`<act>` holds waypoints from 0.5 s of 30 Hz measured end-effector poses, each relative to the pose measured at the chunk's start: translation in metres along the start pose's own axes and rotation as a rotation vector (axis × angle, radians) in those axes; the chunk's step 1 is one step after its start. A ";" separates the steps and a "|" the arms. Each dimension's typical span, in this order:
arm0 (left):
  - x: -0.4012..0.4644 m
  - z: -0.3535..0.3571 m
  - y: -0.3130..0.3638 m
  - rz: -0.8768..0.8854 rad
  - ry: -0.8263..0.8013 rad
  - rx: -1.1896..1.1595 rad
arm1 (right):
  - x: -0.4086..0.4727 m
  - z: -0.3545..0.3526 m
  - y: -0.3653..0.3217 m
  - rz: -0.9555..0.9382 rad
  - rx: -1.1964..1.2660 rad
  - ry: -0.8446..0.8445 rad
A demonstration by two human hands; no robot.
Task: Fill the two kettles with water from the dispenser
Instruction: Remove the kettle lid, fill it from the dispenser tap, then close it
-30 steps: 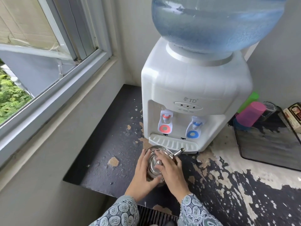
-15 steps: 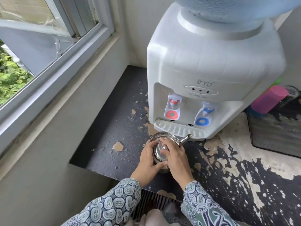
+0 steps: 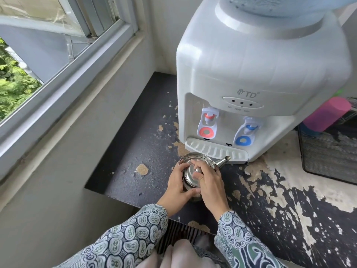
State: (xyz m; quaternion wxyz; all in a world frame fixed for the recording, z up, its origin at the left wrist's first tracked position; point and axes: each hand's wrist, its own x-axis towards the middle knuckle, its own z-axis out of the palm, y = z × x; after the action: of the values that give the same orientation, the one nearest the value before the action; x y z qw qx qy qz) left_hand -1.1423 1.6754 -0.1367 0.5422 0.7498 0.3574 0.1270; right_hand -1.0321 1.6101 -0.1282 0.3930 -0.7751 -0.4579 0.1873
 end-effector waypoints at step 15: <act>0.002 -0.001 0.002 0.036 0.062 -0.041 | 0.013 -0.012 -0.002 0.102 0.262 0.083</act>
State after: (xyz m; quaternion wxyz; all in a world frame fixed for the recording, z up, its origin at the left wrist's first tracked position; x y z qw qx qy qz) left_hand -1.1406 1.6776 -0.1352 0.5439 0.7405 0.3578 0.1670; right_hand -1.0189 1.6164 -0.1190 0.4995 -0.7464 -0.3729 0.2330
